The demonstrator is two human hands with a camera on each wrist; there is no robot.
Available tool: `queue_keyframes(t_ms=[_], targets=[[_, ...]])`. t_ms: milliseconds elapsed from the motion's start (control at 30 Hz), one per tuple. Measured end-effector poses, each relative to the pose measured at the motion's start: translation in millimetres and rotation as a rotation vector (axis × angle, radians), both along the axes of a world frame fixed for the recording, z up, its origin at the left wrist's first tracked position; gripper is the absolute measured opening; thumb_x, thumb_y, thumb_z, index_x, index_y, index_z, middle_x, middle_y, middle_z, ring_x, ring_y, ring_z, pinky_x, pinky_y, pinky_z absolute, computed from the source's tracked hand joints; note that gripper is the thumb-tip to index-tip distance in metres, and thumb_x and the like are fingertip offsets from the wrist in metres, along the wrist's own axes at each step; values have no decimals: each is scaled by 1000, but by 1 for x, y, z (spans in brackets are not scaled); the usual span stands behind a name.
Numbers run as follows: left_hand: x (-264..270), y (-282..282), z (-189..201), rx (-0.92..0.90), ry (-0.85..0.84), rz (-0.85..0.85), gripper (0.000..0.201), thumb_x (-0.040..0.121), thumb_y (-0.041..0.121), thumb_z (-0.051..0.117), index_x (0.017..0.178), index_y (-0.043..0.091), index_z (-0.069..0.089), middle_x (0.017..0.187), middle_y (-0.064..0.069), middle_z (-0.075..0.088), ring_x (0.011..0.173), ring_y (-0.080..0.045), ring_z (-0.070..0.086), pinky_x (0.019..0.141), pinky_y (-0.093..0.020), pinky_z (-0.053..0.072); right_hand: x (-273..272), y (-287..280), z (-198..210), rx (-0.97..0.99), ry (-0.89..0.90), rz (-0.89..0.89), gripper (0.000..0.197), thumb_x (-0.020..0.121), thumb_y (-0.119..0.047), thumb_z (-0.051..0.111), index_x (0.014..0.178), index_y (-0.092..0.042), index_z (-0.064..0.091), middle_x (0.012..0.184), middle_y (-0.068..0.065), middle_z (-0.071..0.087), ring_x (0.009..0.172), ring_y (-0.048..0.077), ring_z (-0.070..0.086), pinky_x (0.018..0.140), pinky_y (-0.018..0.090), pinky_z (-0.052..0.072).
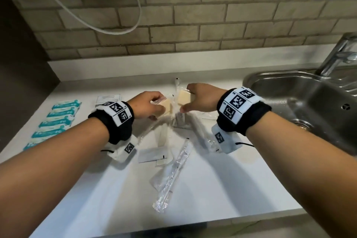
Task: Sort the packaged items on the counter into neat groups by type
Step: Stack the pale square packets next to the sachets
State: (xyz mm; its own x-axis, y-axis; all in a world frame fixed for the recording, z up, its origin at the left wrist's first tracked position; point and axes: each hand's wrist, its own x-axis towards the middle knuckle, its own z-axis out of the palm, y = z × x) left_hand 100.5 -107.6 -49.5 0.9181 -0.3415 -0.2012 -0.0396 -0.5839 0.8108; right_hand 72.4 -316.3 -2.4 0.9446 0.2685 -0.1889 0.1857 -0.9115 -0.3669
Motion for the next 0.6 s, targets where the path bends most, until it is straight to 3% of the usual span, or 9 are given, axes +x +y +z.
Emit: queue_keyframes(t_ms=[100,167,333,400,467,533,600], targets=[[-3,12,4,-98,7,74,32,90,7,65,119,19,59,91,-9,61,67,-17,61,57,-25,57,0,28,-6,-13,12,93,51,83,-39,70,120,-10,51,115,9,62,94,24,58,72,30,44],[-4,19,6,-209,47,120,42,92,4,61,130,21,54,87,-9,58,60,-14,58,52,-25,55,2,43,-12,-15,10,142,52,81,-35,72,120,-9,48,108,9,63,89,24,59,70,31,47],[-12,38,16,-442,167,245,27,99,12,46,116,20,66,82,-5,56,58,-17,57,57,-38,60,10,73,-19,71,-22,152,70,74,-32,81,120,-9,34,80,-5,48,66,8,47,53,23,36],[-15,47,19,-490,233,264,31,99,28,47,118,15,66,82,-5,59,59,-19,62,62,-38,57,15,85,-21,91,-44,150,73,67,-30,86,114,-12,33,89,1,53,71,14,54,58,27,42],[-15,58,17,-419,234,216,37,93,41,57,118,16,67,89,-9,61,66,-19,61,62,-36,57,19,100,-24,109,-83,162,75,61,-26,89,108,-14,31,102,8,53,80,23,59,64,34,48],[-15,68,14,-286,167,144,39,86,37,69,120,20,64,106,-13,63,73,-17,61,62,-33,56,22,115,-24,144,-89,162,78,59,-21,90,109,-14,31,110,7,47,85,25,60,68,36,52],[-14,79,11,-233,129,121,38,86,24,71,123,22,61,115,-14,63,74,-15,64,61,-29,56,26,126,-26,194,-84,171,83,55,-21,93,110,-15,30,115,6,43,87,24,60,69,35,52]])
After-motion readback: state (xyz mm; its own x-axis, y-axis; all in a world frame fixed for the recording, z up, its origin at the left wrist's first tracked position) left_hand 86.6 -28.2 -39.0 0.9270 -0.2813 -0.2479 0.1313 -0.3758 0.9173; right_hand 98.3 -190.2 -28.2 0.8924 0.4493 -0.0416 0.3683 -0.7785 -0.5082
